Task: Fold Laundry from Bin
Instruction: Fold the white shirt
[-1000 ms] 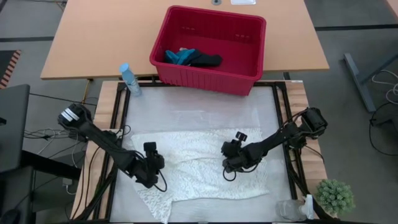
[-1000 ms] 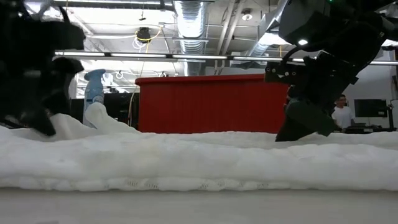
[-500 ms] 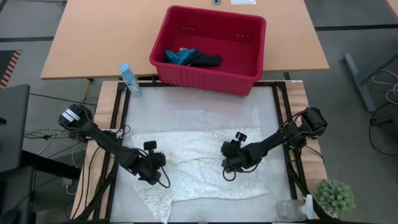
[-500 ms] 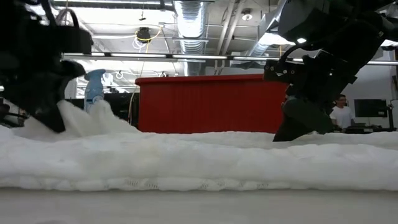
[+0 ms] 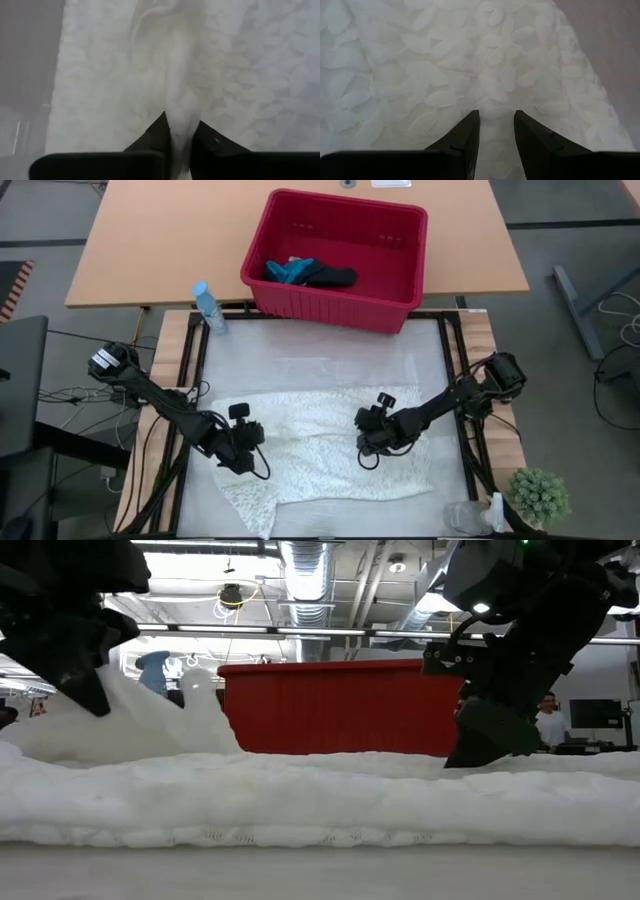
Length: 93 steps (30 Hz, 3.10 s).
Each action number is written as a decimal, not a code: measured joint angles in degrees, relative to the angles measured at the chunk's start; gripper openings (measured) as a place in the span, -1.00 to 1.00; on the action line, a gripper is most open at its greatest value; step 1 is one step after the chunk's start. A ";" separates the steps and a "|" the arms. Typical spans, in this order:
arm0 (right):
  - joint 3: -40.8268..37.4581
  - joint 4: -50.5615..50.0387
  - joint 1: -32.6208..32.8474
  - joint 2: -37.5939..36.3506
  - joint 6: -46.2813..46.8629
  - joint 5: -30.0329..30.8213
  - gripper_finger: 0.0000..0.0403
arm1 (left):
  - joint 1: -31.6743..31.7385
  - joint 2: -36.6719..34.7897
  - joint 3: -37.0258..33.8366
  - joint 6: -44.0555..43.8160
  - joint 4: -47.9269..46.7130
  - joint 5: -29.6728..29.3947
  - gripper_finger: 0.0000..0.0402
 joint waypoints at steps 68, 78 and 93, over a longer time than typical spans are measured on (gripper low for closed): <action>-0.09 2.80 0.02 0.15 -2.16 -0.37 -0.27 | -4.11 4.72 1.25 -2.09 -11.79 -0.98 -0.99; -0.07 2.90 0.00 0.15 -2.12 -1.00 -0.27 | -3.17 4.72 4.79 6.24 -17.50 -5.74 -1.00; -0.04 2.94 0.00 0.15 -1.96 -1.47 -0.27 | 1.83 4.72 4.79 10.38 -28.38 -11.49 -1.00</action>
